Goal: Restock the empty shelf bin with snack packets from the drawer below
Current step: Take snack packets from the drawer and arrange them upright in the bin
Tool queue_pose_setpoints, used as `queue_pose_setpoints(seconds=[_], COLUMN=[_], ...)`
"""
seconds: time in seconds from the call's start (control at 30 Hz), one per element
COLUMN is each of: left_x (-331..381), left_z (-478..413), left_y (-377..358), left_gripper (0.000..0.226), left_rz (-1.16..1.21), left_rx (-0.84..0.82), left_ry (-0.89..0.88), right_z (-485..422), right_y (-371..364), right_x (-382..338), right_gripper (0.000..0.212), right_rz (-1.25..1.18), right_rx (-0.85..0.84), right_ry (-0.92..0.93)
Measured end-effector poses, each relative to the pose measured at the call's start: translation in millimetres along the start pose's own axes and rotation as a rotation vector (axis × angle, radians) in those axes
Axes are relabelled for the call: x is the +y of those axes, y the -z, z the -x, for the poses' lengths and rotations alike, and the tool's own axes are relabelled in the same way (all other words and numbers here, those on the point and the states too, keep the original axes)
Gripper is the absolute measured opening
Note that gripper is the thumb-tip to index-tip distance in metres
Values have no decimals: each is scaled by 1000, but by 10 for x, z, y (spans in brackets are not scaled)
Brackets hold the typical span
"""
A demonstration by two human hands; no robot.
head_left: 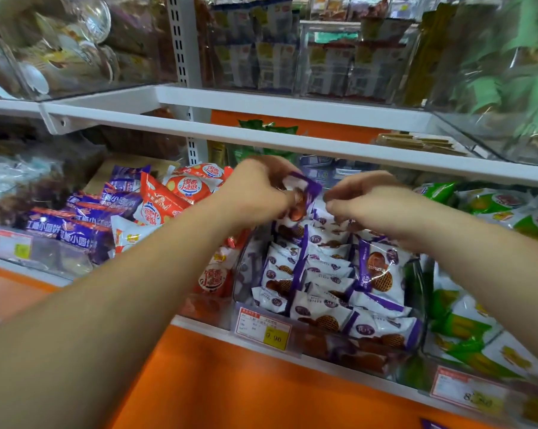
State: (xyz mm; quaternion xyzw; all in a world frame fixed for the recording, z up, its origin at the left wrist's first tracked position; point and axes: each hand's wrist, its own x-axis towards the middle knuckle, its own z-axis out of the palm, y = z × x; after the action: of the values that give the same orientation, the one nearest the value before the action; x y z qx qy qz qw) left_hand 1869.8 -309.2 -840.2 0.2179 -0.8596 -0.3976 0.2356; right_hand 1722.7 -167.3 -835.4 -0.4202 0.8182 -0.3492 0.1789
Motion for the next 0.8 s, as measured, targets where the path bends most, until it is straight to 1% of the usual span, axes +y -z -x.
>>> queue_pose_setpoints(seconds=[0.03, 0.1, 0.17, 0.2, 0.27, 0.33, 0.4, 0.43, 0.5, 0.57, 0.63, 0.7, 0.8], left_x=[33, 45, -28, -73, -140, -196, -249, -270, -278, -285, -306, -344, -398], left_z=[-60, -187, -339, -411, -526, -602, -643, -656, -679, -693, -697, -699, -689], left_y=[22, 1, -76, -125, -233, -346, -433, -457, -465, -419, -367, -355, -419], left_gripper=[33, 43, 56, 59, 57, 52, 48, 47, 40, 28, 24, 22, 21], left_rz=[-167, -458, -608, -657, -747, -836, -886, -891, -874, -854, -839, -834, -853], left_rx=[-78, -210, -301, -341, -403, -429, -430, -426, -416, -421, -439, -444, -416], left_ry=[-41, -95, -130, -138, -150, -182, -216, -220, -208, -174, -139, -137, -169], right_z=[17, 71, 141, 164, 175, 166, 153, 145, 145, 151, 156, 168, 174], right_y=[71, 204, 295, 322, 351, 356, 362, 369, 385, 361, 328, 322, 372], right_x=[25, 100, 161, 192, 254, 299, 306, 304, 315, 327, 334, 309, 241], right_gripper=[14, 27, 39, 40, 29, 16, 10, 11, 24, 36, 33, 28, 22], right_rz=[108, 283, 355, 384, 462, 530, 593, 620, 633, 614, 620, 576, 388], right_rx=[-14, -111, -239, -288, -329, -314, -242, -213, -237, -278, -250, -206, -135], right_ry=[28, 45, 12, -4, 8, 45, 87, 94, 75, 67, 83, 88, 60])
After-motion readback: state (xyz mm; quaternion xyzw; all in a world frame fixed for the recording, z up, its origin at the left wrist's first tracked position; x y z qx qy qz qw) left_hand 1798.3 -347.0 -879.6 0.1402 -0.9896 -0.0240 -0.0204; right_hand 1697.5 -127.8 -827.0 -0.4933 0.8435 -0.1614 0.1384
